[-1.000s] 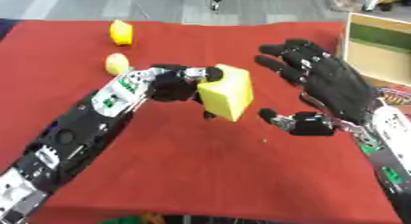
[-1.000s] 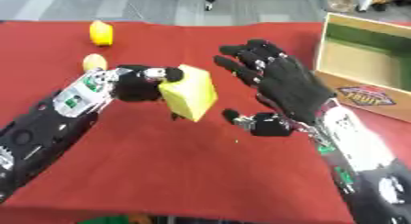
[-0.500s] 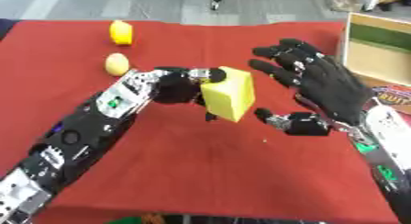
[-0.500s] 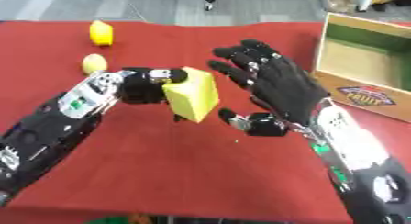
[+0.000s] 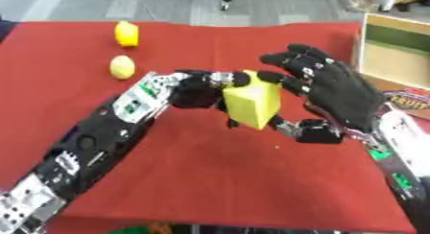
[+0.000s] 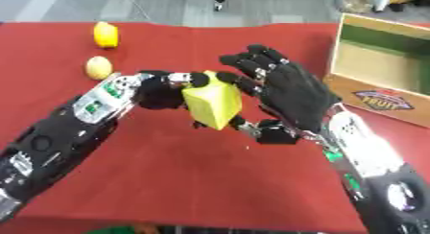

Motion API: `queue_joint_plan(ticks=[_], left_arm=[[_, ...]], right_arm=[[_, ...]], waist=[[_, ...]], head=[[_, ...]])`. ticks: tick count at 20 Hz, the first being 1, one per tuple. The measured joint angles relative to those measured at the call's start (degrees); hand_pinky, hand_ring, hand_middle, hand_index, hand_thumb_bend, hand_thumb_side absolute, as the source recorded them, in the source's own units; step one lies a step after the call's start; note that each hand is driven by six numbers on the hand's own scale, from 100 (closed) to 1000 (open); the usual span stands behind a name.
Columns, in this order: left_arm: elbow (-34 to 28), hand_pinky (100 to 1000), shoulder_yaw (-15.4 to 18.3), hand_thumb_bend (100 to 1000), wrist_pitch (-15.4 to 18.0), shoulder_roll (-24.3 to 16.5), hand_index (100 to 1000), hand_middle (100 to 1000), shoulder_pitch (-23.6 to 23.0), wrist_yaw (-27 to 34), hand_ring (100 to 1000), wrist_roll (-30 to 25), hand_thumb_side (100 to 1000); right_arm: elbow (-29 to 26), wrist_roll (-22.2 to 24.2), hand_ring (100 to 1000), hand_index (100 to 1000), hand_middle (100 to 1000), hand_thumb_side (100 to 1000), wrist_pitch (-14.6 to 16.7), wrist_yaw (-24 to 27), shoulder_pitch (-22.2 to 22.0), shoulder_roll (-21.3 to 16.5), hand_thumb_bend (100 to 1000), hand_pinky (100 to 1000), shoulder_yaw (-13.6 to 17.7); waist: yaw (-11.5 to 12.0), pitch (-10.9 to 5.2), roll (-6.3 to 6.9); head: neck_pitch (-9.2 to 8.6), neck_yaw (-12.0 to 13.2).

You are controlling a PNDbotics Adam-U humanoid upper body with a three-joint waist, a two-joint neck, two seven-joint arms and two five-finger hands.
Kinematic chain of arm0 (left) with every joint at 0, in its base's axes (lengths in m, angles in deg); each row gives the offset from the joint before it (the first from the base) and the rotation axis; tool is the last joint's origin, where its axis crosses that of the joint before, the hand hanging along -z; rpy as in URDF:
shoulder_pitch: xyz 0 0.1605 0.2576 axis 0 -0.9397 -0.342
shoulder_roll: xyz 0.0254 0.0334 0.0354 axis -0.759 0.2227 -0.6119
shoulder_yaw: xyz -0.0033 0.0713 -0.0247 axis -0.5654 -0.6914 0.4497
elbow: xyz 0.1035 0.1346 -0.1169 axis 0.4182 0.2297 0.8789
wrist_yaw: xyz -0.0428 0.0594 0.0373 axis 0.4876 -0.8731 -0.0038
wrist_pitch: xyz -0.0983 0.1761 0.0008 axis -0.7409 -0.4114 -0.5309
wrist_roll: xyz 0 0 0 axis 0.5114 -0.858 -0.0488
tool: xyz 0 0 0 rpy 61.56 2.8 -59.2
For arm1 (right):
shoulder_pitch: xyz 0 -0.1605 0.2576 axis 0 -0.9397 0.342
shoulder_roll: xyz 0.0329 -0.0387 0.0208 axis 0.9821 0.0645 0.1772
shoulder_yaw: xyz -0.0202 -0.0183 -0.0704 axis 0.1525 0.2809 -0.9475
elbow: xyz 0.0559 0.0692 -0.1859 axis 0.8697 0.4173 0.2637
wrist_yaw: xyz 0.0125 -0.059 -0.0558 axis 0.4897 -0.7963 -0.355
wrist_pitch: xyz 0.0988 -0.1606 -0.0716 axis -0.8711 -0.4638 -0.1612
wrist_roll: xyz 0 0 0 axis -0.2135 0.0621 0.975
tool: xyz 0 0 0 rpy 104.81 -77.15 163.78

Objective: Pick up the objects with one hand, pass them to the other hand, and then place them into the box on the other side of the table.

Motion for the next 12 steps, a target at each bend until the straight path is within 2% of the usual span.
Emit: queue_joint_plan(ticks=[1, 3, 6, 9, 12], left_arm=[[0.0, 721, 0.0, 106, -0.1, 0.1, 578, 415, 0.1, 0.0, 468, 0.0, 906], [0.0, 722, -0.1, 109, -0.2, 0.4, 581, 418, 0.2, 0.0, 470, 0.1, 911], [0.0, 726, -0.1, 131, -0.4, 0.5, 602, 436, 0.2, -0.1, 482, 0.1, 938], [-0.2, 738, -0.2, 198, -0.3, 0.4, 646, 473, 0.3, -0.4, 512, 0.1, 998], [-0.7, 747, -0.3, 286, 0.5, -0.2, 684, 504, 0.6, -0.8, 536, 0.1, 1000]], right_arm=[[0.1, -0.5, 811, 722, 826, 135, -0.3, 0.2, 0.0, 0.1, 141, 875, 0.0], [0.4, -1.6, 803, 674, 807, 100, -1.2, 0.6, 0.0, 0.1, 100, 869, 0.0], [1.0, -3.3, 792, 625, 787, 100, -2.4, 1.4, 0.0, 0.1, 100, 864, -0.2], [1.5, -4.5, 791, 598, 777, 100, -3.1, 1.9, -0.1, 0.1, 100, 864, -0.3], [1.6, -4.9, 793, 591, 772, 100, -3.2, 2.3, -0.1, 0.1, 100, 865, -0.3]], waist=[[0.0, 0.00, 0.00], [0.0, 0.00, 0.00], [-0.1, 0.00, 0.00], [-0.1, 0.00, 0.00], [-0.1, 0.00, 0.00]], head=[[0.00, 0.0], [0.00, 0.0], [0.00, 0.0], [0.00, 0.0], [0.00, 0.1]])
